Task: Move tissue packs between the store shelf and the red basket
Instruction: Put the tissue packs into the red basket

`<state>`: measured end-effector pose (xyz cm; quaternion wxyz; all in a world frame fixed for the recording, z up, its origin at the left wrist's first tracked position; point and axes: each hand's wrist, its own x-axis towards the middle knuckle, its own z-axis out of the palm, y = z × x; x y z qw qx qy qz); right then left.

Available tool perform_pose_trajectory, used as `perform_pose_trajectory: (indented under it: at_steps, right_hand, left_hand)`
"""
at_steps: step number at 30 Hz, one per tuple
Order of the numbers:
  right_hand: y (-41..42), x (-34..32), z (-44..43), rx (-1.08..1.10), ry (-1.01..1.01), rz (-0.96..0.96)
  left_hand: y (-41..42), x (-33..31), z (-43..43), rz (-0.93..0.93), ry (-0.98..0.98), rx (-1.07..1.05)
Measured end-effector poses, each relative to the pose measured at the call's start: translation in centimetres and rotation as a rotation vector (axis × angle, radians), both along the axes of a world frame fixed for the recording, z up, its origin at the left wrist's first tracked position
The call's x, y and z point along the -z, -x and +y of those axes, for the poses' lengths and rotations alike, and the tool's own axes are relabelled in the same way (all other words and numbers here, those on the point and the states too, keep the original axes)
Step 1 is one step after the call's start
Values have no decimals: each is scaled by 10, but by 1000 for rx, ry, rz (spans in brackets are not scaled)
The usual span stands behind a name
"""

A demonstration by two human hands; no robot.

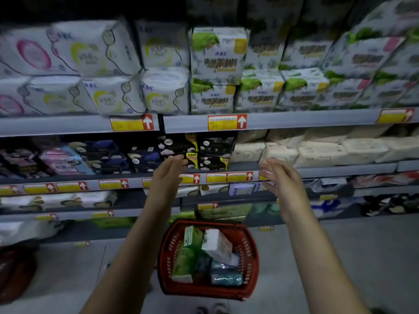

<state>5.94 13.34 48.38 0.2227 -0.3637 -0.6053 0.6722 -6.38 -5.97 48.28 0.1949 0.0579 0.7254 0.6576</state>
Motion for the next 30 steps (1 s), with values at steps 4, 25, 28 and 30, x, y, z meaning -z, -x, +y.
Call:
perform_pose_trajectory:
  at_steps: [4, 25, 28, 30]
  right_hand:
    - [0, 45, -7, -18, 21, -72]
    - [-26, 302, -13, 133, 181, -343]
    - [-27, 341, -13, 134, 184, -381]
    - [-26, 365, -11, 115, 173, -429]
  left_hand:
    - [-16, 41, 3, -8, 64, 34]
    - [-33, 273, 9, -362, 193, -35]
    - [-30, 312, 7, -408, 235, -4]
    - [-29, 335, 6, -409, 262, -9]
